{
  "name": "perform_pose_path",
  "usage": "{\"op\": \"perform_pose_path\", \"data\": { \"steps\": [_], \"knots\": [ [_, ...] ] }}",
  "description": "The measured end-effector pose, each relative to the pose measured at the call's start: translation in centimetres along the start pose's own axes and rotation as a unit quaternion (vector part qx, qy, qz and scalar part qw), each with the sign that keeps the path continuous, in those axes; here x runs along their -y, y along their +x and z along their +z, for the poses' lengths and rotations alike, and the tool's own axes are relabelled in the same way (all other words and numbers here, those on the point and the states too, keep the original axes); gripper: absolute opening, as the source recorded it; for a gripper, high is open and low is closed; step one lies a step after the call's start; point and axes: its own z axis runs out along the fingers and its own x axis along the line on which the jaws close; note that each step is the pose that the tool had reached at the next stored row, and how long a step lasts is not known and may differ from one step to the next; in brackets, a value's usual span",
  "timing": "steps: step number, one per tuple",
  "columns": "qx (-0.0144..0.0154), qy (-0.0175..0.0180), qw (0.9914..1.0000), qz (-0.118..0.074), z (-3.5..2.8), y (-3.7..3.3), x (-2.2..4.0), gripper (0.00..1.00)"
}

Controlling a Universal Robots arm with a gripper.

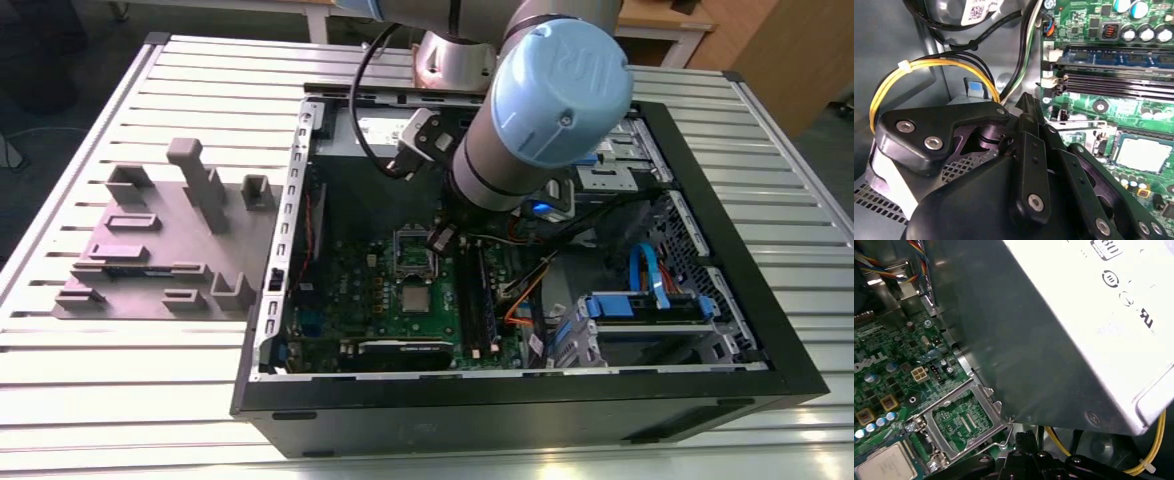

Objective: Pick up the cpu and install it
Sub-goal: 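Close the cpu cover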

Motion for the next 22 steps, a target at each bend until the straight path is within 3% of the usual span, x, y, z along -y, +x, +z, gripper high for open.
{"op": "perform_pose_path", "data": {
  "steps": [5, 7, 9, 11, 14, 17, 18, 22],
  "knots": [
    [0.0098, -0.0066, 0.99993, -0.001, 0.41, 0.13, 0.07, 0.10],
    [0.0114, -0.0076, 0.99991, -0.001, 0.57, 0.20, 0.08, 0.10],
    [0.0109, -0.0077, 0.99991, -0.001, 0.64, 0.23, 0.10, 0.10],
    [0.0074, -0.0058, 0.99996, -0.001, 0.67, 0.22, 0.10, 0.10],
    [0.0047, -0.0043, 0.99998, -0.001, 0.74, 0.21, 0.10, 0.10],
    [0.0041, -0.0040, 0.99998, -0.001, 0.78, 0.24, 0.08, 0.10],
    [0.0021, -0.0030, 0.99999, -0.001, 0.79, 0.24, 0.08, 0.10],
    [-0.0119, 0.0048, 0.99992, 0.001, 0.78, 0.24, 0.08, 0.10]
  ]
}}
